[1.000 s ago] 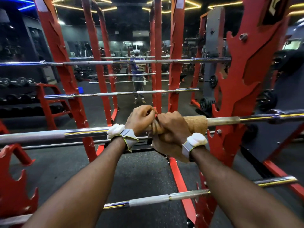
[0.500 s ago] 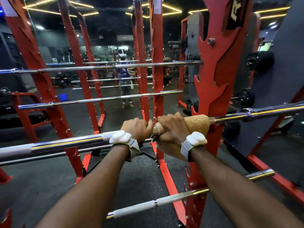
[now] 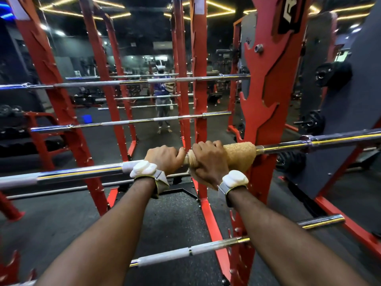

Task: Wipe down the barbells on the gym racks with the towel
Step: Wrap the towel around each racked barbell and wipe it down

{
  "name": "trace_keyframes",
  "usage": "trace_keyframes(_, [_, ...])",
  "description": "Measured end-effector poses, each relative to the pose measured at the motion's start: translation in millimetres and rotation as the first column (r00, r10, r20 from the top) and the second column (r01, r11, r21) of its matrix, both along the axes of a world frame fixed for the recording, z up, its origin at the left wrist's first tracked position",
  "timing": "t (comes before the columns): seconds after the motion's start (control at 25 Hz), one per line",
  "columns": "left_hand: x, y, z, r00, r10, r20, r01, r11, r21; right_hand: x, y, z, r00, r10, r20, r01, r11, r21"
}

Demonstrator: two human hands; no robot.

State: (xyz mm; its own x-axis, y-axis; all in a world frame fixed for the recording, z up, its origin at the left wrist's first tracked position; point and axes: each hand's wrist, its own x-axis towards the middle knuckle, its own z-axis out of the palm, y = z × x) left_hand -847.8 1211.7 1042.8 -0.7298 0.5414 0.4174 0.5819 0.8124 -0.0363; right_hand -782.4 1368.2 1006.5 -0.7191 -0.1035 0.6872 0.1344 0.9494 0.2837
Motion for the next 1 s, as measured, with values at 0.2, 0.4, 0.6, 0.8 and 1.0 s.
trace_keyframes(0.2, [-3,2,-1,0.999,0.001,-0.038,-0.002,1.000,-0.016,20,11,-17,0.990,0.140,-0.028,-0.141,0.989,-0.037])
trace_keyframes(0.4, [-7,-2,-2,0.999,-0.018,-0.031,0.018,1.000,-0.009,22,72,18,0.967,0.137,0.212,-0.117,0.987,-0.107])
trace_keyframes(0.6, [-8,-2,-1,0.999,-0.030,-0.032,0.030,1.000,0.009,18,96,39,0.916,0.077,0.393,0.031,0.965,-0.261])
trace_keyframes(0.8, [-5,-11,-8,0.991,-0.096,-0.096,0.099,0.995,0.029,26,97,48,0.881,0.042,0.471,0.141,0.927,-0.347])
trace_keyframes(1.0, [-10,-10,-8,0.993,-0.119,-0.029,0.119,0.993,0.025,47,89,8,0.980,-0.015,0.199,0.049,0.985,-0.168])
